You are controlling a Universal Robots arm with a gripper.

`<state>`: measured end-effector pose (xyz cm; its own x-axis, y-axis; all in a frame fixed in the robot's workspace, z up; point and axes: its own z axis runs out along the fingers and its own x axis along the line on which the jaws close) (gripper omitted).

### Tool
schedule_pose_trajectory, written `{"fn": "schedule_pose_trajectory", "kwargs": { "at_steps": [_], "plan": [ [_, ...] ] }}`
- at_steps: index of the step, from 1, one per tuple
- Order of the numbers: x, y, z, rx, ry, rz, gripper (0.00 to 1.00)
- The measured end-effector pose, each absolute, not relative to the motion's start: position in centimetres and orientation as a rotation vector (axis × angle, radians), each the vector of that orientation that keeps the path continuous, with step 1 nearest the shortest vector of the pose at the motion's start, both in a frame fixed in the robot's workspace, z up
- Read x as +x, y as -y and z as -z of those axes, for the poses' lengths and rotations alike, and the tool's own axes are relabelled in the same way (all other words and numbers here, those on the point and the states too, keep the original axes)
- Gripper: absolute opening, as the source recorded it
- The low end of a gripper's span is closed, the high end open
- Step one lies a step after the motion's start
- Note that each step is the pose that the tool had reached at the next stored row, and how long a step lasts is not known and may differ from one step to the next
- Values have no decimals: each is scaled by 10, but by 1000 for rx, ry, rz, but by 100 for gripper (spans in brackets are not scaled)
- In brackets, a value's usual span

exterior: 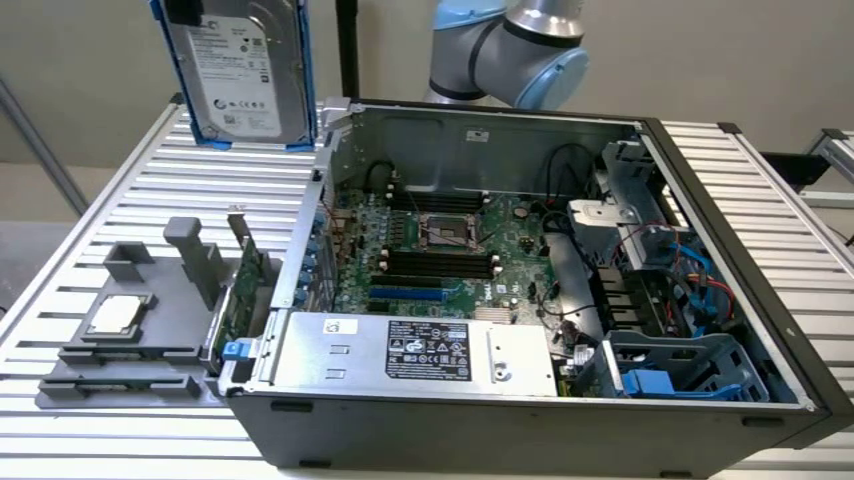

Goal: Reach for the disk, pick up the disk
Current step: 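Pick up the disk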

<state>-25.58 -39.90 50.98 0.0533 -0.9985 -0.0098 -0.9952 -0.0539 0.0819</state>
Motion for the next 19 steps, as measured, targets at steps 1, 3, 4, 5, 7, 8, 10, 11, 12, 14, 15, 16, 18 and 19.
{"fn": "schedule_pose_trajectory", "kwargs": {
  "at_steps": [1,3,4,5,7,8,10,11,12,14,15,16,18,19],
  "plan": [
    [-254,402,-510,2241,2123,98,33],
    [-250,408,-510,2241,2124,98,33],
    [-248,411,-510,2241,2124,98,33],
    [-246,414,-510,2241,2123,97,33],
    [-241,418,-509,2240,2123,96,33],
    [-239,421,-509,2240,2123,96,33],
    [-231,425,-509,2240,2123,96,33],
    [-227,427,-509,2240,2123,96,33],
    [-223,428,-509,2240,2123,96,33],
    [-214,430,-508,2240,2123,96,33],
    [-209,430,-508,2240,2123,96,33],
    [-205,431,-508,2240,2123,96,33],
    [-196,431,-508,2240,2123,96,33],
    [-191,432,-508,2240,2123,96,33]
  ]
}}
